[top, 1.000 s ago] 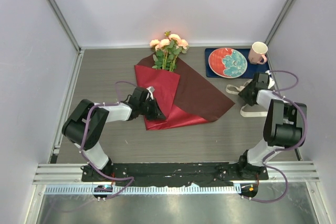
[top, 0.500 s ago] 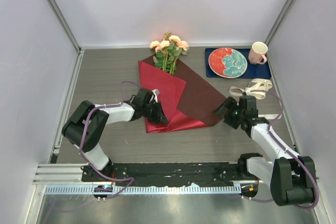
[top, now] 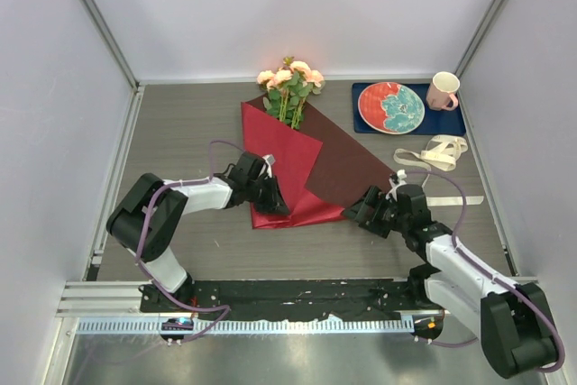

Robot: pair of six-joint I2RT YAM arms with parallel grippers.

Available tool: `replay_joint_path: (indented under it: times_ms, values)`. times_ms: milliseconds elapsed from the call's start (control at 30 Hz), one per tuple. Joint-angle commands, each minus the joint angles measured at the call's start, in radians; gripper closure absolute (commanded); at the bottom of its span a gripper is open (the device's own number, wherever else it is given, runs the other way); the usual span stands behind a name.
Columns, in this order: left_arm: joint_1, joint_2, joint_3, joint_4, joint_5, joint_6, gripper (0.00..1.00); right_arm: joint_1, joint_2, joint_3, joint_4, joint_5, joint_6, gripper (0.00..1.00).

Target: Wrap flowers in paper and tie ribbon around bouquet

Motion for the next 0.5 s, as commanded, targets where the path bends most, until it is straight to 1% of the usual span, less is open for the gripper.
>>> replay_joint_path:
  times_ms: [0,67,100,200,233,267,333,367,400,467]
  values:
    - [-0.001,0.022,-0.008,-0.016,-0.065,0.004,0.84,0.083,0.028,-0.029,0.117,0.101,0.03,0.13]
    - [-0.001,0.028,-0.023,0.005,-0.062,-0.004,0.85,0.111,0.076,-0.026,0.164,0.149,0.037,0.13]
    - [-0.001,0.03,-0.029,0.01,-0.068,-0.011,0.85,0.114,0.09,-0.022,0.169,0.197,0.043,0.14]
    - [0.001,0.022,-0.047,0.022,-0.088,-0.019,0.85,0.115,0.137,-0.028,0.206,0.261,0.074,0.19]
    - [0.005,0.022,-0.055,0.024,-0.089,-0.022,0.85,0.115,0.14,-0.046,0.227,0.273,0.083,0.23]
    - [0.008,0.022,-0.058,0.024,-0.089,-0.024,0.85,0.115,0.14,-0.055,0.265,0.276,0.094,0.24]
    - [0.013,0.024,-0.061,0.024,-0.092,-0.024,0.85,0.117,0.137,-0.068,0.295,0.287,0.099,0.3]
    - [0.013,0.025,-0.063,0.024,-0.095,-0.024,0.85,0.117,0.131,-0.069,0.309,0.293,0.094,0.3]
    - [0.014,0.028,-0.064,0.048,-0.094,-0.025,0.85,0.115,0.127,-0.071,0.313,0.298,0.089,0.41]
    - [0.016,0.03,-0.067,0.05,-0.103,-0.028,0.86,0.117,0.11,-0.068,0.316,0.298,0.082,0.54]
